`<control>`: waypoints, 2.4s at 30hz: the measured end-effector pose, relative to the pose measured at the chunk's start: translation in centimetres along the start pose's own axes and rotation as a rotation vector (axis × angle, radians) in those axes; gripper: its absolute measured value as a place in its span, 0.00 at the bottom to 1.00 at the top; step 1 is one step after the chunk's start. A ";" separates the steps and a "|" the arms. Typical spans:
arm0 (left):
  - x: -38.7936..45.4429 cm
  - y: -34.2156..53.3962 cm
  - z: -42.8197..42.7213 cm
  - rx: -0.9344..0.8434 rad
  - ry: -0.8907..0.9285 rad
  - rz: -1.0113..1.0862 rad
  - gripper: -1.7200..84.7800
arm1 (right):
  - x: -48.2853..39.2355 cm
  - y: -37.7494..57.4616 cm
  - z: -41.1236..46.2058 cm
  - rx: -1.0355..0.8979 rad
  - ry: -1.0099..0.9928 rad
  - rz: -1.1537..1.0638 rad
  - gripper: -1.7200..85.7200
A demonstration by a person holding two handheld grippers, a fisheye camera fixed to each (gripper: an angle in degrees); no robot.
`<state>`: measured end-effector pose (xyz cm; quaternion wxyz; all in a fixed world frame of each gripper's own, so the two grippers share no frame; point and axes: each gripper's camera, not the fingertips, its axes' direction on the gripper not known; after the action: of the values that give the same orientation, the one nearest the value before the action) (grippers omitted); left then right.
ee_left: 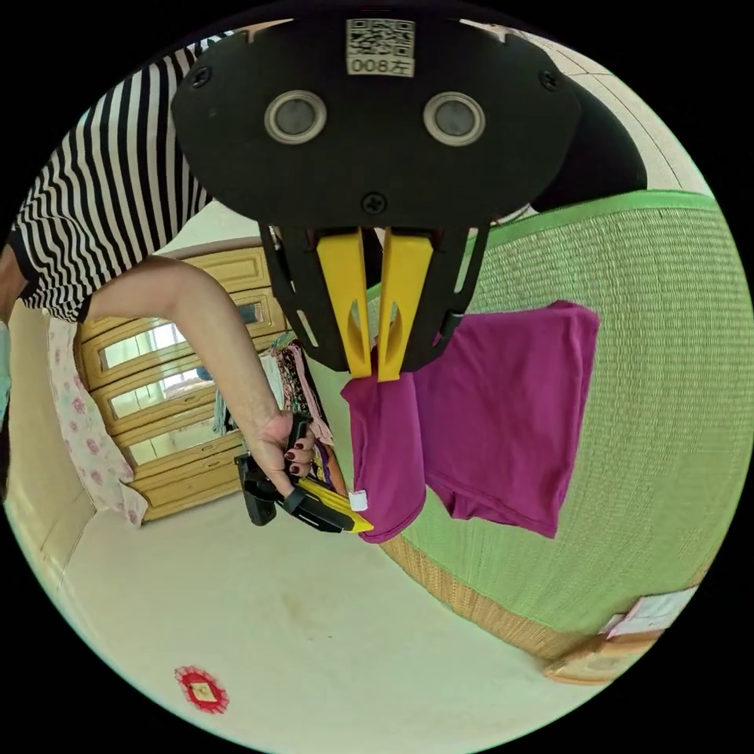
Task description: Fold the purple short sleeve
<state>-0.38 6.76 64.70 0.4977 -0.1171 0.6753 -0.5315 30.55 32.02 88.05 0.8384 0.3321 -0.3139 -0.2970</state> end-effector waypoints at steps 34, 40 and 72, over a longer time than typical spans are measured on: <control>3.1 -0.8 -19.5 0.066 0.139 -0.377 0.06 | 13.1 -10.7 29.8 -0.257 0.073 -0.110 0.11; 5.9 -1.1 -20.5 0.078 0.031 -0.309 0.08 | 16.4 -12.1 33.7 -0.320 0.027 -0.086 0.11; 10.2 -1.0 -7.4 -0.162 -0.337 -0.084 0.03 | 24.9 17.0 40.8 -0.376 0.697 -0.512 0.08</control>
<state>-11.52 3.77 59.53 0.5700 -0.2725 0.6175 -0.4686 21.58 9.53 132.66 0.8392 0.3213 0.1374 -0.4167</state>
